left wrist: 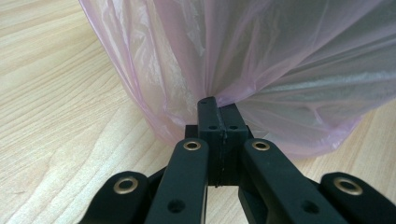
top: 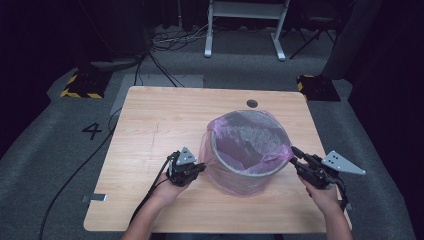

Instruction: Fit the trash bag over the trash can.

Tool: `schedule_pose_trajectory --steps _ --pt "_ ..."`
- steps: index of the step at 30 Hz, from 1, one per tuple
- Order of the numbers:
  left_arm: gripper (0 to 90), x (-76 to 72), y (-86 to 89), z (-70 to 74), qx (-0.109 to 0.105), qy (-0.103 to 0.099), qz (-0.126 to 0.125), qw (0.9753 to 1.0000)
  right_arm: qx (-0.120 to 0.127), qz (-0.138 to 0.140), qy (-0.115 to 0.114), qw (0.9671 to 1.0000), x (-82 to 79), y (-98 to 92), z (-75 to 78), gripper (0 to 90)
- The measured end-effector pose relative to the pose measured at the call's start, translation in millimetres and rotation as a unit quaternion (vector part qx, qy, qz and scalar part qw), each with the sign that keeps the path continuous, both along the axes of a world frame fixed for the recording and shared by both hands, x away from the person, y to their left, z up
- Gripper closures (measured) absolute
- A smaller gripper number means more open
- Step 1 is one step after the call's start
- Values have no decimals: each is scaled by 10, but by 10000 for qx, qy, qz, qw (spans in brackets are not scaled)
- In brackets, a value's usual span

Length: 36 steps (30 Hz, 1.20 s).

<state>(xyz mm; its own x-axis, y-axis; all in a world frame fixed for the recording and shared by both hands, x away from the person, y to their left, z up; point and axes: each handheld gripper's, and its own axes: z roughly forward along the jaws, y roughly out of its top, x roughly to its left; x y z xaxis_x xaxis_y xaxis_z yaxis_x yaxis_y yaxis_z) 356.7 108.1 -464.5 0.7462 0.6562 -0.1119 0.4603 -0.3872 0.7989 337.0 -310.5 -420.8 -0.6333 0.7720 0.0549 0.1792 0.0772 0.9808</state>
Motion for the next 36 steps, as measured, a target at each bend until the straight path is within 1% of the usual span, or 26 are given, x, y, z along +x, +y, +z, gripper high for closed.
schedule_pose_trajectory --steps 1,2,3,4,6,7,8,9,11,13,15,16,17,18,21,22,23,24,26,28,30,31,33,34,35,36 --pt "900 1 -13 -14 60 28 2 10000 27 -49 59 10000 23 1 0 828" --pt "900 6 -20 -27 133 28 0 9999 46 -102 101 9999 46 -1 0 867" --pt "900 10 -24 -37 166 28 14 9999 70 -144 169 9997 66 -1 2 887" --pt "900 20 -28 -51 227 76 45 9997 99 -153 215 9996 86 -7 0 900" --pt "900 46 -19 -79 306 208 78 9993 73 -246 395 9989 130 -6 -27 900" --pt "900 55 -17 -95 300 213 83 9993 9 -262 509 9984 161 2 -64 900" --pt "900 66 -4 -116 266 249 88 9993 -33 -320 525 9981 175 7 -88 900" --pt "900 72 7 -125 251 258 88 9993 -28 -351 616 9975 202 5 -124 900" --pt "900 85 42 -150 185 255 125 9994 23 -415 640 9971 231 -7 -172 900" --pt "900 96 69 -154 190 254 167 9994 63 -446 689 9966 262 -29 -198 900" --pt "900 102 76 -153 176 273 171 9993 69 -567 761 9955 313 -49 -233 900" --pt "900 98 67 -152 197 255 176 9993 163 -555 823 9949 338 -62 -248 900" --pt "900 93 59 -154 201 285 163 9993 188 -563 835 9947 361 -61 -259 900" --pt "900 92 53 -158 222 281 121 9993 147 -595 861 9944 379 -58 -271 900" --pt "899 98 50 -171 216 311 89 9992 38 -678 1110 9915 472 -56 -353 900" --pt "898 105 47 -182 191 334 146 9992 53 -721 1140 9909 485 -57 -373 900" --pt "897 104 45 -185 176 353 136 9991 16 -776 1224 9894 514 -62 -411 900" --pt "897 104 40 -187 211 351 114 9991 35 -786 1265 9888 525 -63 -424 900" --pt "897 103 30 -191 231 368 97 9990 -42 -880 1390 9864 561 -41 -443 900" --pt "896 110 39 -199 175 408 134 9989 -55 -844 1409 9864 579 -18 -461 900" --pt "879 117 62 -194 143 454 88 9988 -48 -842 1498 9851 597 -15 -493 895" --pt "820 120 81 -190 117 497 25 9987 -29 -814 1517 9851 596 -17 -498 846" --pt "677 117 137 -162 -21 453 33 9990 70 -709 1467 9866 578 -24 -479 719" --pt "634 117 193 -128 -205 442 8 9988 122 -666 1424 9875 564 -26 -461 632" --pt "577 106 241 -90 -317 342 20 9989 171 -656 1309 9891 535 -31 -427 581" --pt "535 94 289 -49 -450 258 4 9987 245 -594 1212 9906 506 -44 -396 568"
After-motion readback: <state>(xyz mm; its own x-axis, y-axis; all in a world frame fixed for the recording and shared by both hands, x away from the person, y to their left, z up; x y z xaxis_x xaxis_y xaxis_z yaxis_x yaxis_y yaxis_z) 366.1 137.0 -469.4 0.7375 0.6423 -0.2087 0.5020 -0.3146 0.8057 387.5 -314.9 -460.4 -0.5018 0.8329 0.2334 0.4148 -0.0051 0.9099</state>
